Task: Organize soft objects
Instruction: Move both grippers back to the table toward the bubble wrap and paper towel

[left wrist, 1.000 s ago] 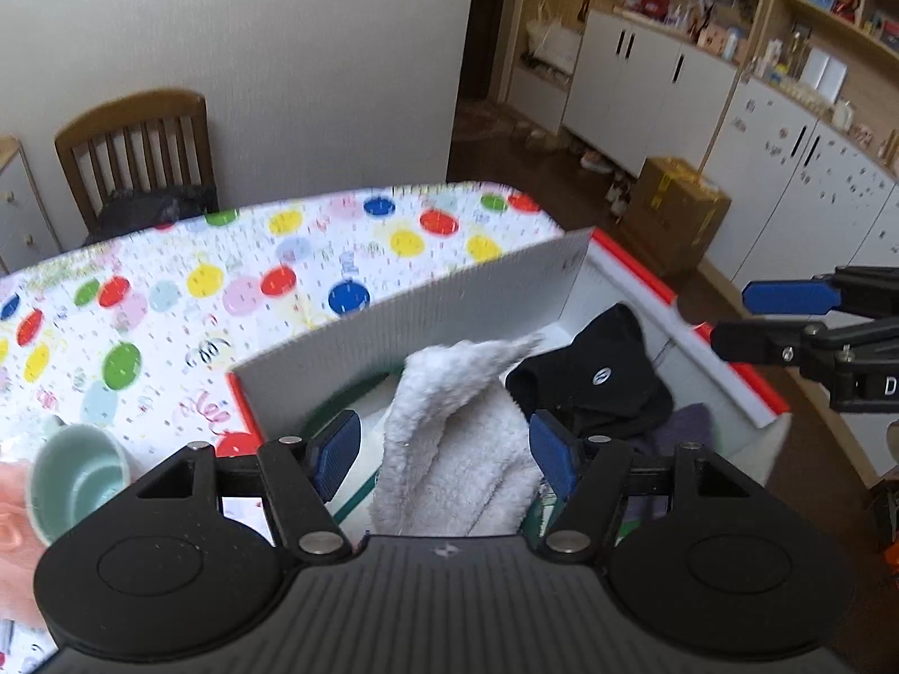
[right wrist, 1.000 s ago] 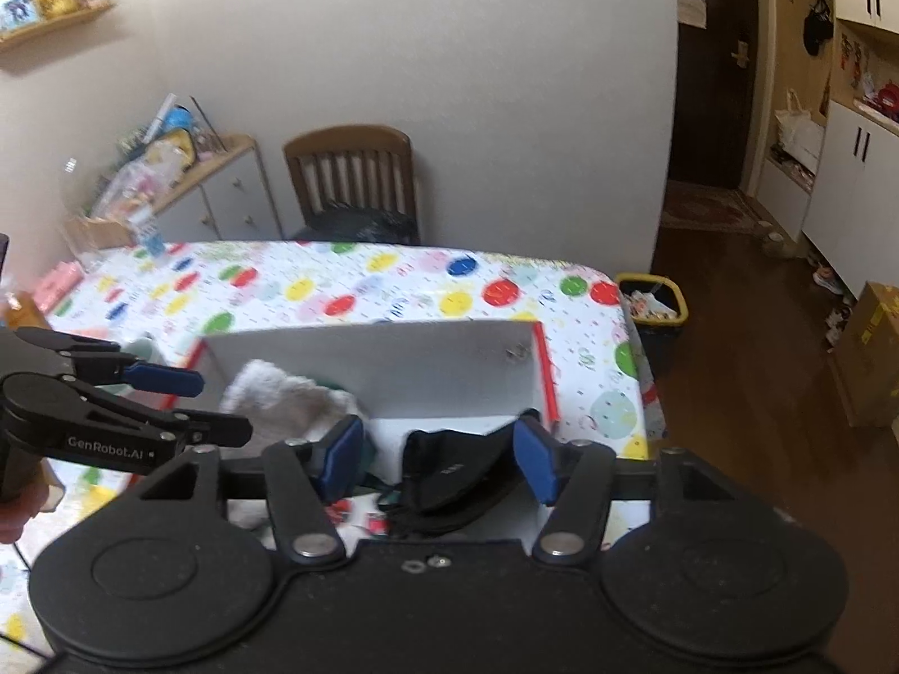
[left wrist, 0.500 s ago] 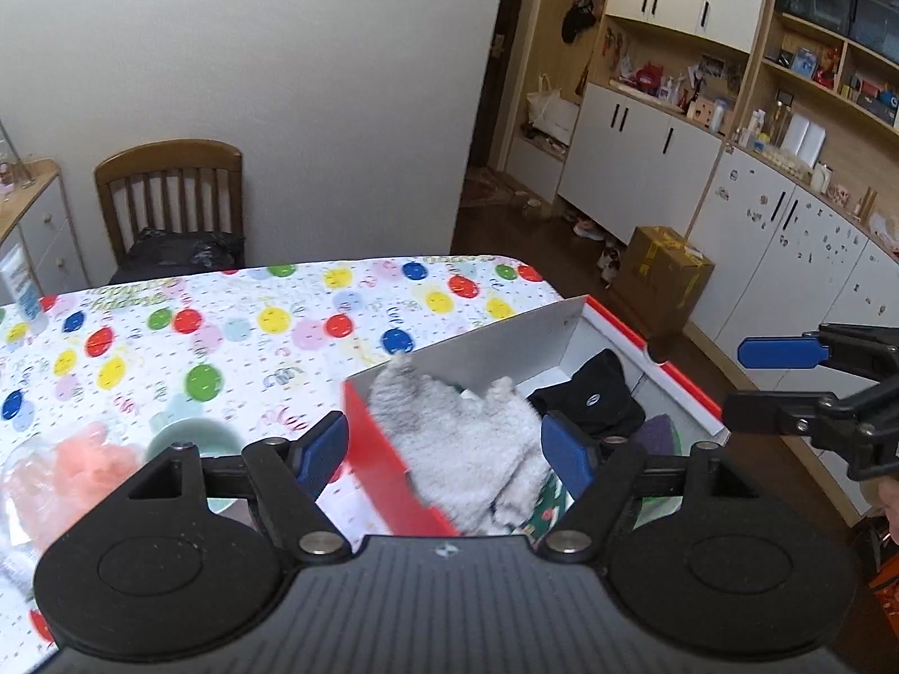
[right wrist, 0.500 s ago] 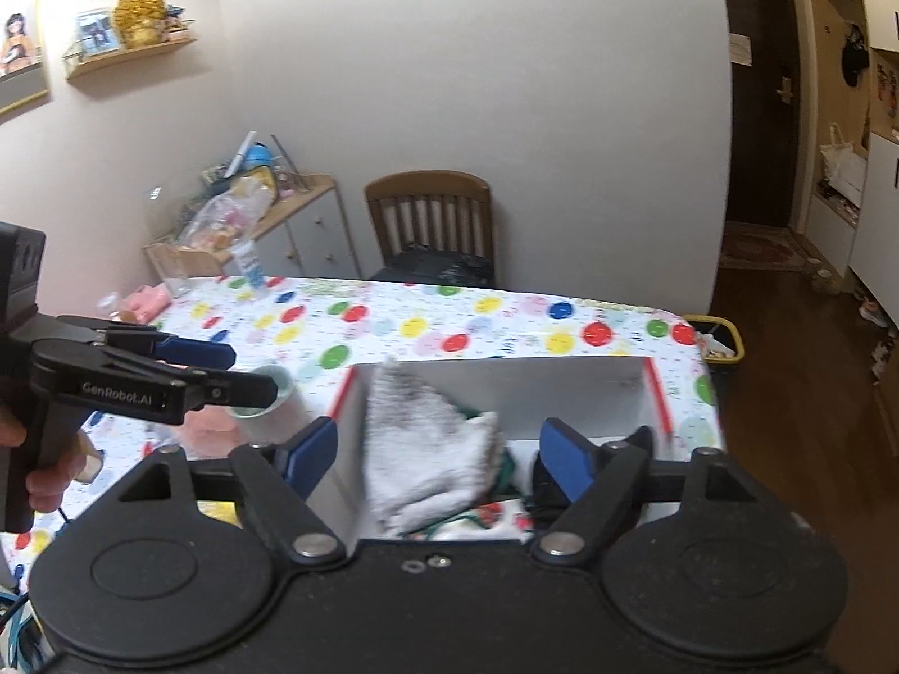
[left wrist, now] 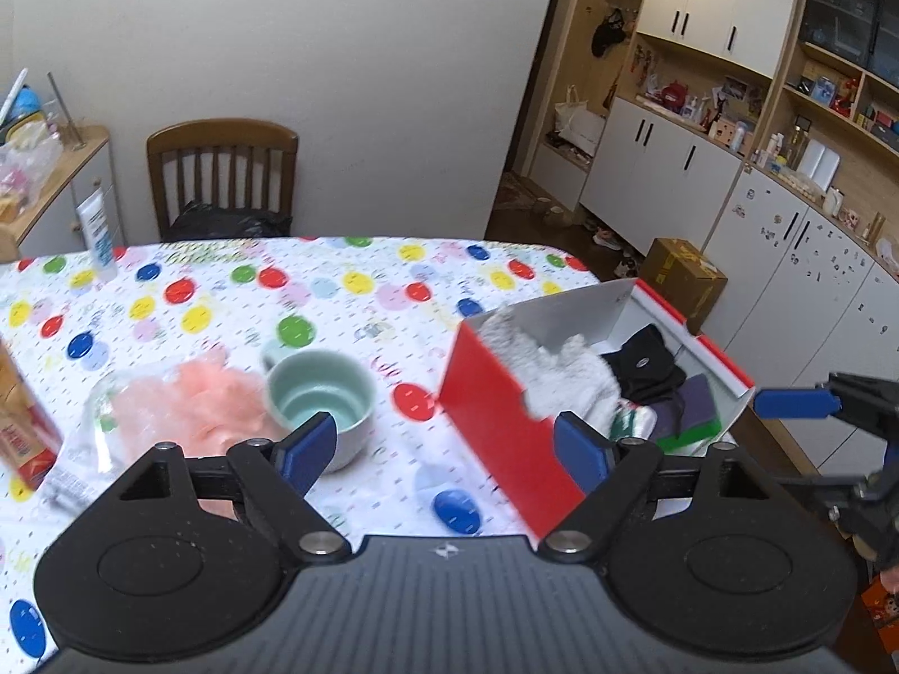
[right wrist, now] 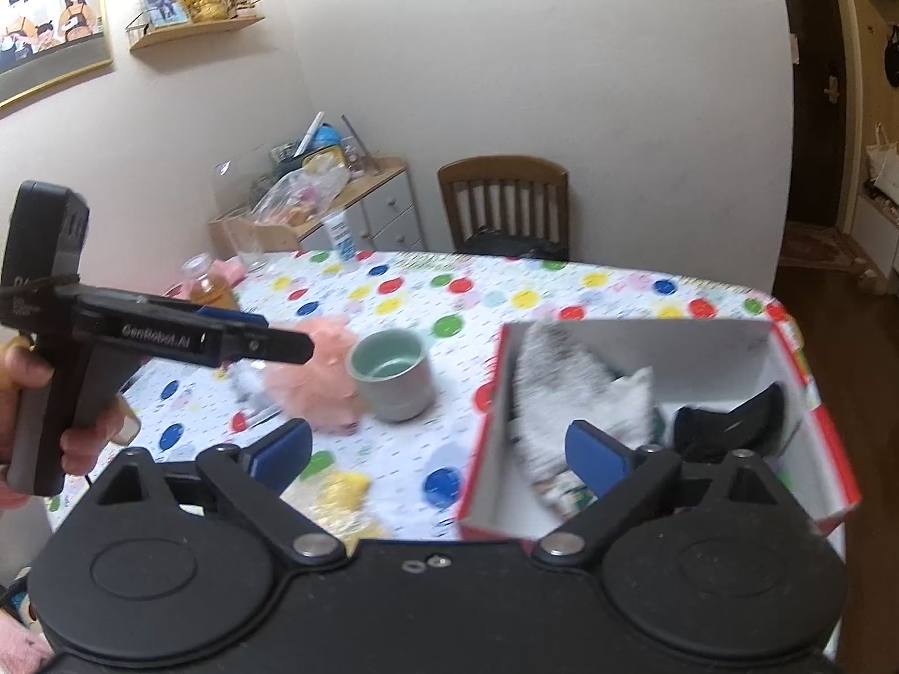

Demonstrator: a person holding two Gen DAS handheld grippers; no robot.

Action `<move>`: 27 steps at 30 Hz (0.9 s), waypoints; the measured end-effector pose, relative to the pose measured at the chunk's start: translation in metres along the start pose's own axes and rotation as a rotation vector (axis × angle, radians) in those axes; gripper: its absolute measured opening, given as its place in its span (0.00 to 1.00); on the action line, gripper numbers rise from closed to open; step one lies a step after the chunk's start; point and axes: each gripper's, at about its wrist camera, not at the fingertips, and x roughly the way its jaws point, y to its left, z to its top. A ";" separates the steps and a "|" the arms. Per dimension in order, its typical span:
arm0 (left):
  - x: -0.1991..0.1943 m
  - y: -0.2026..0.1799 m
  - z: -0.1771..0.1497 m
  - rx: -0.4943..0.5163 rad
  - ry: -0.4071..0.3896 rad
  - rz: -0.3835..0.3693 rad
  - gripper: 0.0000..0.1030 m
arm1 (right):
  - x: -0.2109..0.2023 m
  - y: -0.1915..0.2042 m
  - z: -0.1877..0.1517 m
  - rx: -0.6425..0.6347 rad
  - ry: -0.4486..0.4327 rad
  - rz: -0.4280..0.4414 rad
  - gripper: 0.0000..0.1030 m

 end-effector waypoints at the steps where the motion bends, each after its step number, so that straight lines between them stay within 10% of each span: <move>1: -0.002 0.006 -0.004 0.000 -0.001 0.006 0.82 | 0.003 0.007 -0.004 0.001 0.005 0.002 0.96; 11: -0.005 0.053 -0.044 -0.013 0.040 0.023 0.99 | 0.035 0.051 -0.039 0.036 0.076 -0.038 0.99; 27: 0.011 0.112 -0.116 -0.023 0.123 0.050 0.99 | 0.107 0.095 -0.091 0.124 0.232 -0.113 0.95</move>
